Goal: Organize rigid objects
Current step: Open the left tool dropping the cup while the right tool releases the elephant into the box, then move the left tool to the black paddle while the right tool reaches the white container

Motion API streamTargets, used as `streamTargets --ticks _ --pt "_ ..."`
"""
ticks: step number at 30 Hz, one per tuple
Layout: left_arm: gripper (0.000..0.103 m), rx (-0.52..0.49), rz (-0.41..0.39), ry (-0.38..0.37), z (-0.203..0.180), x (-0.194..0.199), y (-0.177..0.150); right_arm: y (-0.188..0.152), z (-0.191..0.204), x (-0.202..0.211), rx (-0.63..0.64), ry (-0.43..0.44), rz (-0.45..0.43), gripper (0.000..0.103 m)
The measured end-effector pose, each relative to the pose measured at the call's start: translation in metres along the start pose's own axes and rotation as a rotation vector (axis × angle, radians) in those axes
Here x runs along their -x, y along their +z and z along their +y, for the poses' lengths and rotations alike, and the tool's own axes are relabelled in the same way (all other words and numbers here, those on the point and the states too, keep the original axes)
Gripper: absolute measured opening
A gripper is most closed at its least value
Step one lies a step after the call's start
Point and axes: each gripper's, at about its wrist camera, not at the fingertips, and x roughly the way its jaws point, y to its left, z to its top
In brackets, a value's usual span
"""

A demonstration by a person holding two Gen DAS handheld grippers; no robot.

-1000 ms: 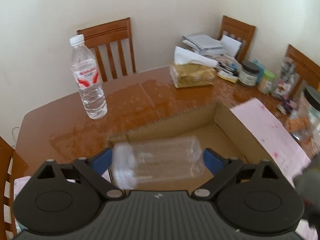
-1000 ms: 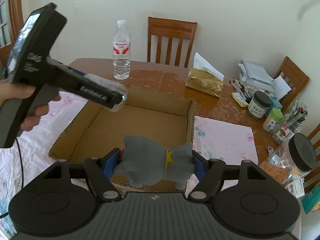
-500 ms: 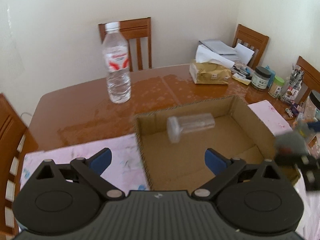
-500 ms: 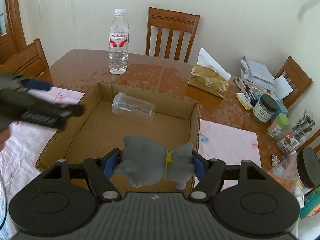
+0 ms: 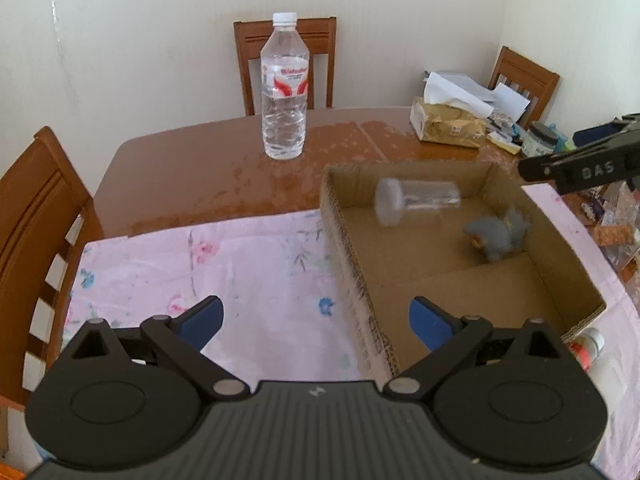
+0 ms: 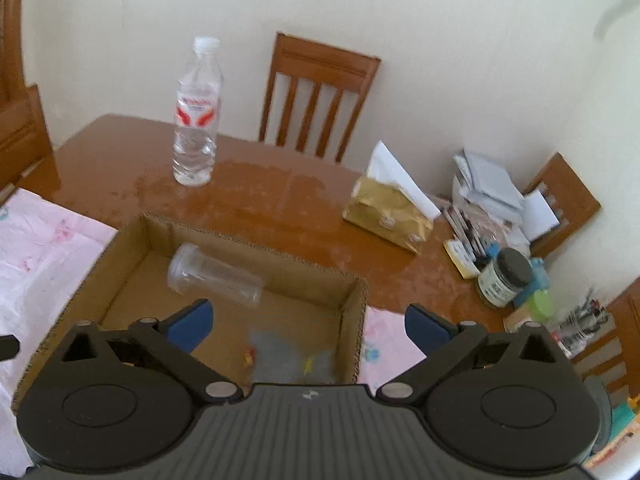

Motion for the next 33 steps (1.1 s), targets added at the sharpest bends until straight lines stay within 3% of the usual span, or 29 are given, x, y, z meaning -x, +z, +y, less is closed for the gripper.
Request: streamTargets --ticks 12,17,24,33 --pt "0.099 0.043 0.005 0.060 -0.012 0.017 -0.016 -0.036 -0.006 0.021 -0.018 0.048 0.020 0.103" --pt "0.099 0.075 0.005 0.124 -0.027 0.030 -0.025 -0.058 -0.015 0.037 -0.028 0.073 -0.005 0.103" --pt "0.099 0.128 0.027 0.212 -0.053 0.049 -0.044 -0.110 -0.035 0.063 -0.090 0.123 -0.005 0.103" --pt "0.099 0.161 0.114 0.285 -0.085 0.059 -0.083 -0.184 -0.037 0.064 -0.080 0.192 0.081 0.103"
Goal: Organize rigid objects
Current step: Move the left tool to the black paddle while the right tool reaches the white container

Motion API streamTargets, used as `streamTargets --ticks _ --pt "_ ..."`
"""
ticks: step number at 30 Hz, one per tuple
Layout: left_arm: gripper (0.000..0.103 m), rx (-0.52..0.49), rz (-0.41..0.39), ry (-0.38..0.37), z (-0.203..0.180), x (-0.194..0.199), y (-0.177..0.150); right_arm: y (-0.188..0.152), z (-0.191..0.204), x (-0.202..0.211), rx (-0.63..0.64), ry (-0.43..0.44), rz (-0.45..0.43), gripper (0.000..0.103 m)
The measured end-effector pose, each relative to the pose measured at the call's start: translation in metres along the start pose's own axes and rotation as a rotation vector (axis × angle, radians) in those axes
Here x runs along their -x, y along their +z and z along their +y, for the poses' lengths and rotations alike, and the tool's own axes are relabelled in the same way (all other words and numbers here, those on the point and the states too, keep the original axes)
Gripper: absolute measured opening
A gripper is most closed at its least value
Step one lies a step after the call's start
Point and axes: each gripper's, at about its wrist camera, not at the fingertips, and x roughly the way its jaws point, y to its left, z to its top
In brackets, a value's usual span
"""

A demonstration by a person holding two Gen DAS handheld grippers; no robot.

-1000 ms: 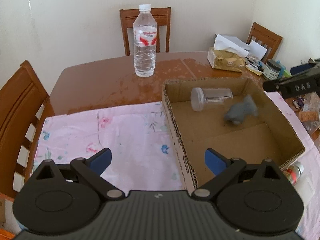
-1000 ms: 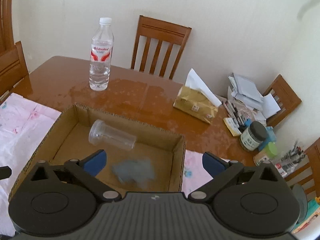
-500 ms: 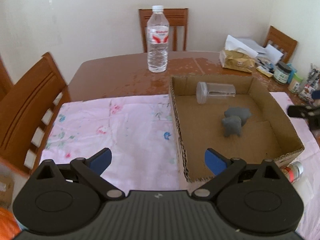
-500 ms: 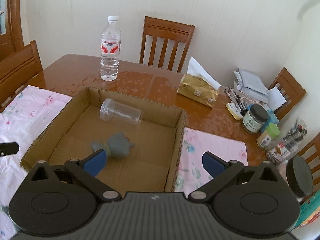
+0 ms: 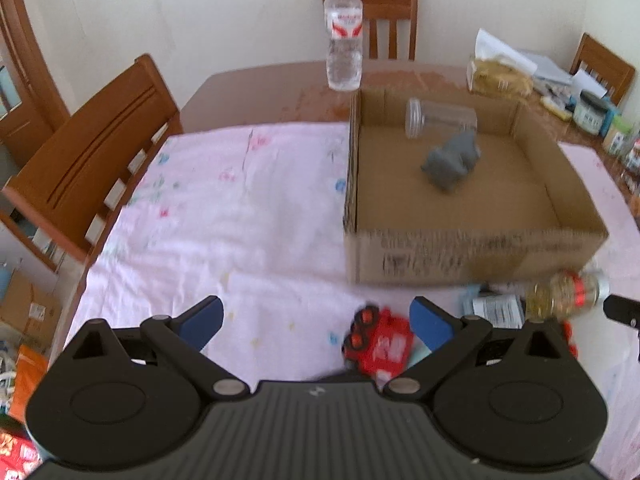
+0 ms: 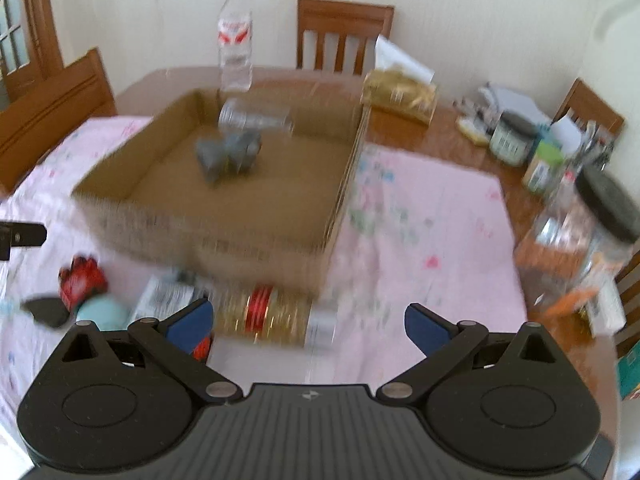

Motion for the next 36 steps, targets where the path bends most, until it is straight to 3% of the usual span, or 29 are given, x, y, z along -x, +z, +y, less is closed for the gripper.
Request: streamTargets --ticks 6,11,25,30,36 --pt "0.099 -0.010 0.025 0.027 -0.003 0.007 -0.019 -0.026 0.002 0.000 -0.042 0.040 0.032 0.103" --pt "0.099 -0.025 0.041 -0.002 -0.004 0.000 -0.022 -0.038 0.005 -0.005 -0.078 0.030 0.067 0.103" --pt "0.099 -0.079 0.056 -0.052 -0.001 -0.016 -0.016 -0.039 0.013 -0.023 -0.155 -0.048 0.123 0.103" --pt "0.099 -0.080 0.065 -0.059 0.002 -0.023 -0.015 -0.042 -0.001 -0.021 -0.172 -0.141 0.125 0.103" --pt "0.099 -0.069 0.107 -0.054 0.009 -0.035 -0.024 -0.051 -0.007 -0.035 -0.111 -0.146 0.176 0.103"
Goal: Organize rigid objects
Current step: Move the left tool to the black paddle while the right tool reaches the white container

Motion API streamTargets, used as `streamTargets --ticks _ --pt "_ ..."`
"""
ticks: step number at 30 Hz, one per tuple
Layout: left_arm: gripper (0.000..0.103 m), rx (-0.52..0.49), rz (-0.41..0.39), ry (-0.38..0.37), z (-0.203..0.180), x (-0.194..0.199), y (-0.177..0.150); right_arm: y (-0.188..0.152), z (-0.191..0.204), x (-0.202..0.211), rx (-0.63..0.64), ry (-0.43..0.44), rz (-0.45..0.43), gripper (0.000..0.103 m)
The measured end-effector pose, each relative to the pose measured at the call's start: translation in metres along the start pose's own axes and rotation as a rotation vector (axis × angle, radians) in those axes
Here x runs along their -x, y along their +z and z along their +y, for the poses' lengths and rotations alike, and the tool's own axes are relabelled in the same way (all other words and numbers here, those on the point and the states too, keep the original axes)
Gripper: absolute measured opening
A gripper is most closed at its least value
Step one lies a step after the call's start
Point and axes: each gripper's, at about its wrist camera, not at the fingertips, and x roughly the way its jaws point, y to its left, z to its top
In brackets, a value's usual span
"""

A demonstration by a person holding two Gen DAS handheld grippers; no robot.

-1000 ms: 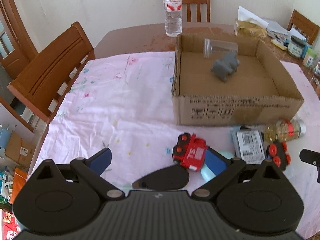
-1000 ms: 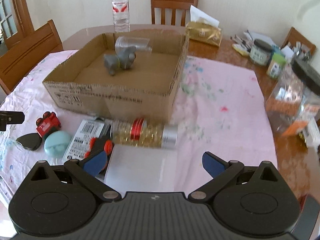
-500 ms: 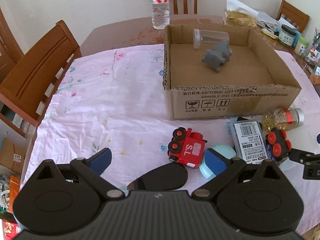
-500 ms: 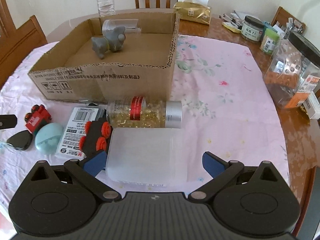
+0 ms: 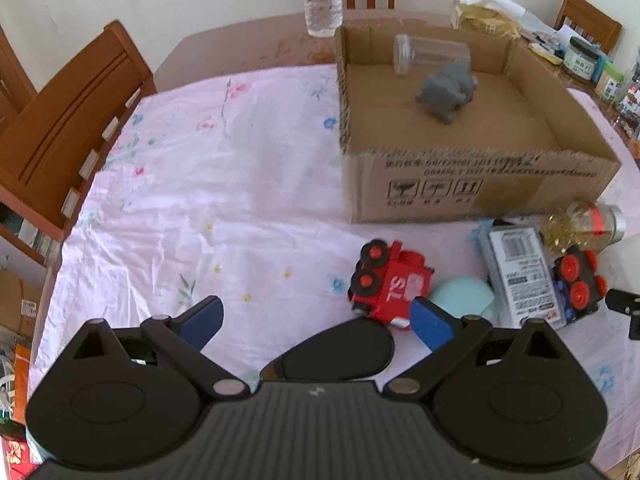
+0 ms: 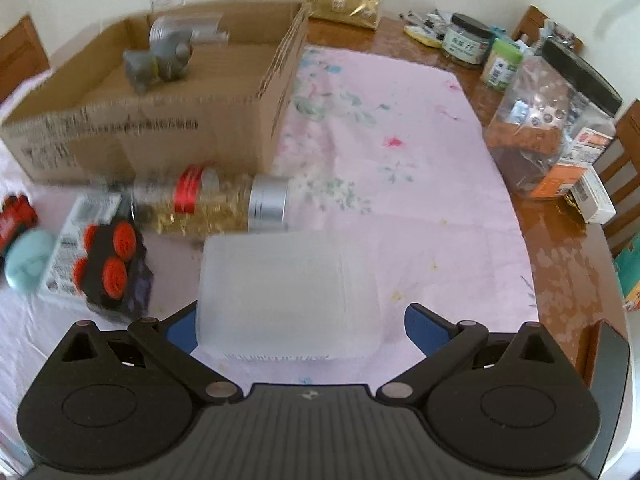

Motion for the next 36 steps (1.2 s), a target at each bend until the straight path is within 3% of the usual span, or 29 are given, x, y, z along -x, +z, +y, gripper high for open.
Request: streamTargets --ticks 8,17,24,36 --pt "0.099 0.011 0.046 -0.033 0.003 -0.016 -0.018 -0.003 -0.004 -0.011 -0.022 0.065 0.026 0.103" --pt "0.099 0.042 0.068 -0.042 0.010 -0.012 -0.041 -0.007 -0.004 -0.009 -0.020 0.065 -0.004 0.103" --pt "0.101 0.100 0.083 -0.216 0.013 -0.014 -0.047 -0.009 -0.004 -0.008 -0.019 0.066 -0.012 0.103" --pt "0.101 0.075 0.041 -0.127 0.015 -0.028 -0.037 -0.011 -0.004 -0.007 -0.016 0.067 -0.023 0.103"
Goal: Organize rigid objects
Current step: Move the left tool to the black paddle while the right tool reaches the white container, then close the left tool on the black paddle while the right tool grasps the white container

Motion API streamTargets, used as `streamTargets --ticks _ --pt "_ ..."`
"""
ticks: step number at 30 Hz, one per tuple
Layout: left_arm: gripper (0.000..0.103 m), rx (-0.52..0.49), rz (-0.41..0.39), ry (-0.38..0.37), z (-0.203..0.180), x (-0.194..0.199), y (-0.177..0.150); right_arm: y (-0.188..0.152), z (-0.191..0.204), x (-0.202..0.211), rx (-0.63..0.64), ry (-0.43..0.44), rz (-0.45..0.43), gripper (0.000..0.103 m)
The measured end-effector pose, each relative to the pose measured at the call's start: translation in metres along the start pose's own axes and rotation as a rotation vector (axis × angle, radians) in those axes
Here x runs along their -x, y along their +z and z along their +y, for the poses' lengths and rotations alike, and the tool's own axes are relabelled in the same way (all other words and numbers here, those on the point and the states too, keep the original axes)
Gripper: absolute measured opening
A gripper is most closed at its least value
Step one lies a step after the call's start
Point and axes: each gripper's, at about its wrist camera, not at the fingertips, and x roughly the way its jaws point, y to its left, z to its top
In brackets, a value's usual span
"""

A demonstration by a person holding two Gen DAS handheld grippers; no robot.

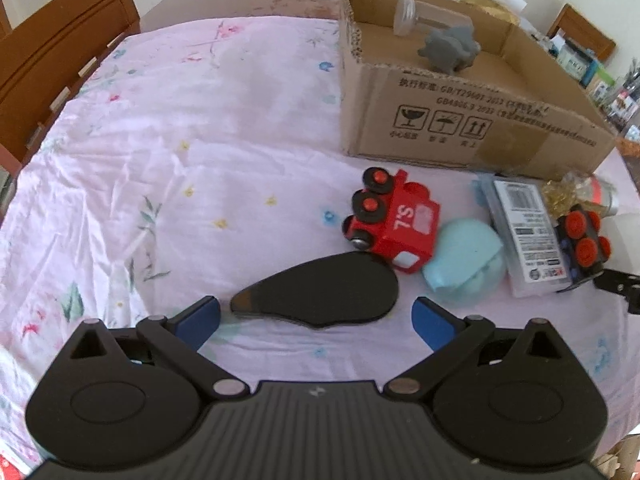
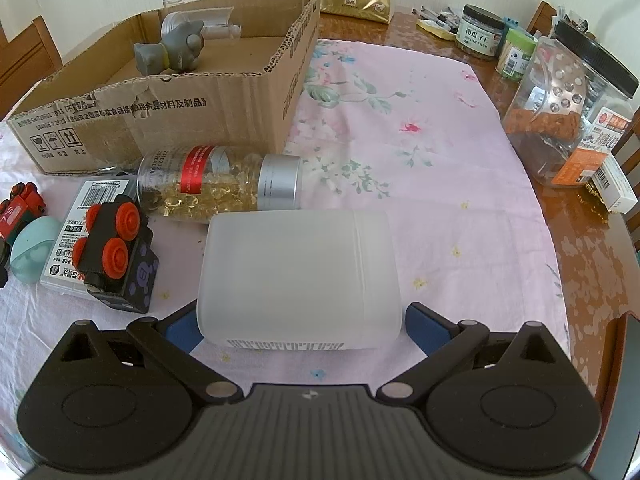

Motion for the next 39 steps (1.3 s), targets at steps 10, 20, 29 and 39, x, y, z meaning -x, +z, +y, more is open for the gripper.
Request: streamTargets --ticks 10,20,29,39 --pt "0.103 0.117 -0.036 0.123 -0.010 -0.006 0.000 -0.002 0.001 0.001 0.000 0.000 -0.011 0.103" --pt "0.103 0.129 -0.050 0.136 0.008 -0.002 -0.010 -0.002 0.000 0.001 0.015 0.009 -0.025 0.103" --pt "0.101 0.062 -0.092 0.096 0.006 -0.005 -0.008 -0.003 -0.001 0.000 0.036 0.022 -0.040 0.103" --pt "0.102 0.032 -0.110 0.081 0.007 -0.006 -0.008 0.009 0.000 -0.005 0.029 0.020 0.017 0.103"
